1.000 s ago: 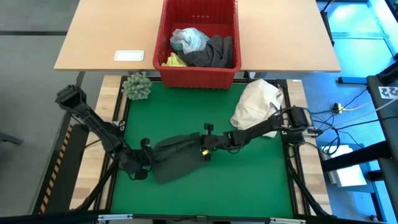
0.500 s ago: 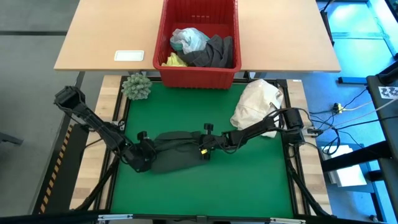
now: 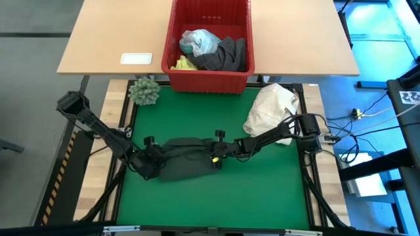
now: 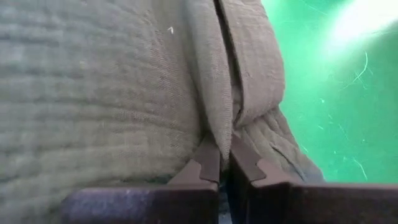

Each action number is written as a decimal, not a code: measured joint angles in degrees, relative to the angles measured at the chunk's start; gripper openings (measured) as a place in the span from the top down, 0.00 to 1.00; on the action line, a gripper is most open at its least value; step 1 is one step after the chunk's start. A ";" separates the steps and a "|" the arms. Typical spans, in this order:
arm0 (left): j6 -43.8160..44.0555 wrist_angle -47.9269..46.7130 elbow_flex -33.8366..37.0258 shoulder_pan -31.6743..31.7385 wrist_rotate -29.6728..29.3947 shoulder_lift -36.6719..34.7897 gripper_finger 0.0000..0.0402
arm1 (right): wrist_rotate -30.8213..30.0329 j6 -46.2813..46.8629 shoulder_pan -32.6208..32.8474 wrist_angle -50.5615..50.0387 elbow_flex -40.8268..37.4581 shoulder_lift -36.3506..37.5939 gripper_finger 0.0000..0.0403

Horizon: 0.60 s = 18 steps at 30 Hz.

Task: Fold Laundry from Bin
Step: Fold the dark green polo

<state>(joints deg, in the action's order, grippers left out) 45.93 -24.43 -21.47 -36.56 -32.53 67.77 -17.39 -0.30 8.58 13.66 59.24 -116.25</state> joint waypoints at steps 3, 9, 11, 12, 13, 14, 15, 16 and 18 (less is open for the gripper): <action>0.22 -5.16 -1.90 1.31 -2.52 0.04 0.53 | 0.02 -0.10 0.01 -0.06 0.00 -0.02 0.99; -3.03 -12.47 -7.55 3.30 -13.11 0.04 0.53 | 0.00 -0.15 0.07 -0.12 -0.04 -0.04 0.97; -5.10 -13.84 -9.28 3.83 -15.34 0.04 0.53 | -0.41 -0.22 0.07 -0.15 -0.04 -0.07 0.93; -6.13 -14.33 -10.11 4.05 -16.10 0.04 0.53 | -0.95 -0.50 0.09 -0.23 -0.04 -0.04 0.90; -7.11 -14.67 -10.88 4.34 -16.49 0.04 0.53 | -1.42 -1.27 0.09 -0.54 -0.07 0.28 0.87; -7.86 -15.00 -11.50 4.66 -16.68 0.04 0.53 | -1.55 -1.86 0.09 -0.89 -0.11 0.59 0.85; -8.73 -15.26 -11.95 4.95 -16.70 0.04 0.53 | -1.76 -2.49 0.09 -1.32 -0.18 1.07 0.82; -9.15 -15.72 -12.40 5.16 -16.62 0.04 0.53 | -2.04 -2.96 0.09 -1.95 -0.24 1.77 0.79; -9.55 -16.39 -13.31 5.39 -16.51 0.04 0.53 | -2.64 -3.09 0.09 -3.01 -0.28 3.46 0.74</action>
<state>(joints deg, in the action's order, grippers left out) 36.38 -40.82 -34.78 -31.17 -49.04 67.81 -20.02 -3.38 8.67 10.65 58.96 -112.78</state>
